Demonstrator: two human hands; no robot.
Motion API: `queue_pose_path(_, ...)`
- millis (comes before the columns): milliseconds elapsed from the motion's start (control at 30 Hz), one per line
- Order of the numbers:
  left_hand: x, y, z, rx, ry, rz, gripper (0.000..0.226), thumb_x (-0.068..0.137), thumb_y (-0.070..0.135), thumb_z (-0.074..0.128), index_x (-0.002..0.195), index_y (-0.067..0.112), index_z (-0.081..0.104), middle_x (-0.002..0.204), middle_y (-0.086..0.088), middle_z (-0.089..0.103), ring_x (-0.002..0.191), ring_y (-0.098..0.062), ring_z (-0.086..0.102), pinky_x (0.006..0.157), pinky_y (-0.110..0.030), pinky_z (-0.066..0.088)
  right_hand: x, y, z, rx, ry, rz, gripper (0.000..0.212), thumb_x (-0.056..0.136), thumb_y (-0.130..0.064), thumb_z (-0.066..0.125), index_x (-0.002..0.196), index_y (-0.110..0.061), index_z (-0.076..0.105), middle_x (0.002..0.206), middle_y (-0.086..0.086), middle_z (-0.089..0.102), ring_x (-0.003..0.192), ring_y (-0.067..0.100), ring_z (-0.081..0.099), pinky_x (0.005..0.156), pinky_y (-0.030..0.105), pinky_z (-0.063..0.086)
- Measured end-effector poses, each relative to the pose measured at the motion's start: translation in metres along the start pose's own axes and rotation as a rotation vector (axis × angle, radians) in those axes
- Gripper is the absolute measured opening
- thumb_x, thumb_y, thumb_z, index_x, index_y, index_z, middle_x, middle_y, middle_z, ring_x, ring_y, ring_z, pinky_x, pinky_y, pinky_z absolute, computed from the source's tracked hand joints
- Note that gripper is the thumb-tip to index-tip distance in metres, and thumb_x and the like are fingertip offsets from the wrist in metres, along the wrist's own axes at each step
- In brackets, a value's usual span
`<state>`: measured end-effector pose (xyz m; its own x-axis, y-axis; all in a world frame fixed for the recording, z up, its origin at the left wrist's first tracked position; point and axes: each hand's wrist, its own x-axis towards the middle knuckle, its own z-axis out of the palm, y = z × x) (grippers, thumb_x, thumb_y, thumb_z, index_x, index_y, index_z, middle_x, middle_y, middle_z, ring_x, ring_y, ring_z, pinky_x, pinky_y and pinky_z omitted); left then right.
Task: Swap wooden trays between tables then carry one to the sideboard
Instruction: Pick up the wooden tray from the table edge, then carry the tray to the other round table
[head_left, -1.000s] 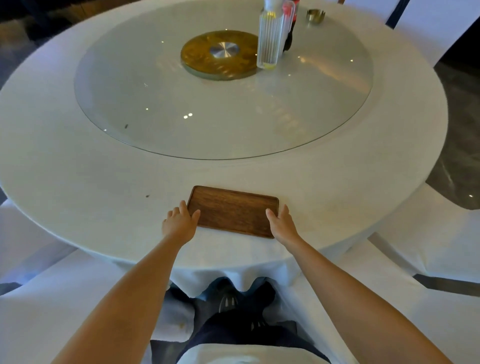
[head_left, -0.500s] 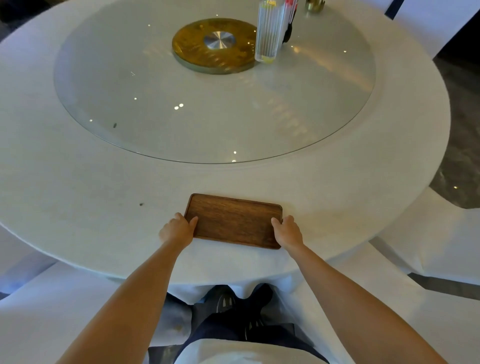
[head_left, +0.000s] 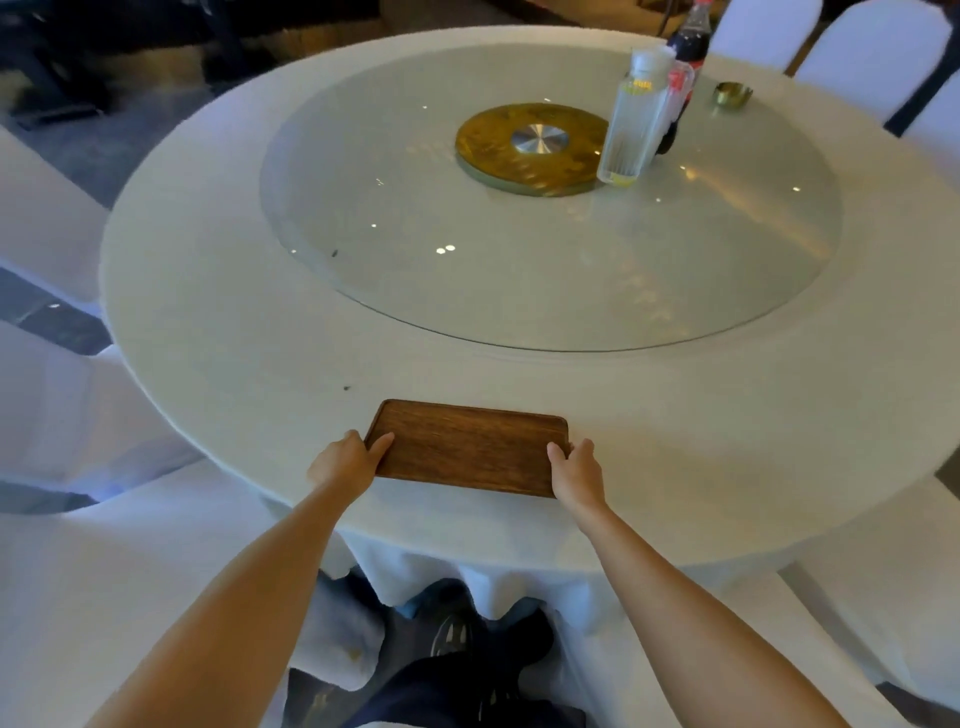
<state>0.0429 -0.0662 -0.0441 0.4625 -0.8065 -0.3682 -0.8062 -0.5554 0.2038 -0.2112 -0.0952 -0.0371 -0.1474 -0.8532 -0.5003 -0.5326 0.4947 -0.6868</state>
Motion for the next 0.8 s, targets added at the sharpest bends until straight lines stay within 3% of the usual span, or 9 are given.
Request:
queue_pose_path(267, -0.045, -0.069, -0.043, -0.298, 0.167, -0.147, 0.048, 0.092, 0.053, 0.036, 0.063, 0.016, 0.039, 0.077, -0.009, 0.055, 0.074, -0.028, 0.053, 0.067, -0.034, 0.041, -0.032, -0.069, 0.027, -0.026, -0.063, -0.265, 0.038, 0.097, -0.026, 0.041, 0.124, 0.002, 0.041, 0.128, 0.02, 0.055, 0.117, 0.037, 0.053, 0.091, 0.038, 0.042)
queue_pose_path(500, -0.095, -0.151, -0.086, -0.55, 0.368, -0.268, 0.047, 0.093, 0.047, 0.041, 0.057, 0.016, 0.038, 0.058, -0.001, 0.046, 0.078, -0.036, 0.059, 0.071, -0.038, 0.046, -0.089, -0.131, 0.084, -0.087, -0.153, -0.512, 0.037, 0.097, -0.028, 0.04, 0.122, -0.001, 0.042, 0.121, 0.02, 0.057, 0.111, 0.037, 0.055, 0.089, 0.042, 0.044)
queue_pose_path(567, -0.119, -0.182, -0.095, -0.622, 0.446, -0.312, 0.047, 0.094, 0.04, 0.044, 0.055, 0.015, 0.037, 0.056, -0.001, 0.043, 0.073, -0.036, 0.058, 0.059, -0.028, 0.043, -0.114, -0.144, 0.109, -0.103, -0.198, -0.578, 0.037, 0.097, -0.029, 0.039, 0.121, -0.001, 0.042, 0.12, 0.02, 0.058, 0.109, 0.037, 0.055, 0.086, 0.041, 0.044)
queue_pose_path(633, -0.15, -0.219, -0.099, -0.638, 0.509, -0.383, 0.048, 0.095, 0.039, 0.043, 0.054, 0.014, 0.037, 0.057, -0.004, 0.045, 0.065, -0.03, 0.053, 0.049, -0.022, 0.037, -0.144, -0.153, 0.141, -0.112, -0.262, -0.639, 0.036, 0.097, -0.028, 0.039, 0.119, 0.0, 0.043, 0.118, 0.021, 0.059, 0.099, 0.034, 0.056, 0.08, 0.038, 0.042)
queue_pose_path(700, -0.182, -0.266, -0.095, -0.594, 0.542, -0.492, 0.05, 0.093, 0.047, 0.04, 0.056, 0.014, 0.041, 0.067, -0.01, 0.055, 0.076, -0.034, 0.059, 0.055, -0.03, 0.037, -0.18, -0.157, 0.177, -0.127, -0.334, -0.696, 0.034, 0.096, -0.027, 0.04, 0.116, 0.0, 0.043, 0.112, 0.02, 0.06, 0.09, 0.031, 0.053, 0.075, 0.035, 0.038)
queue_pose_path(800, -0.234, -0.34, -0.09, -0.585, 0.588, -0.639, 0.05, 0.092, 0.052, 0.039, 0.06, 0.014, 0.045, 0.083, -0.016, 0.064, 0.086, -0.034, 0.061, 0.064, -0.031, 0.038, -0.243, -0.157, 0.236, -0.158, -0.441, -0.765, 0.033, 0.097, -0.026, 0.04, 0.115, 0.001, 0.044, 0.109, 0.018, 0.059, 0.102, 0.036, 0.056, 0.074, 0.033, 0.036)
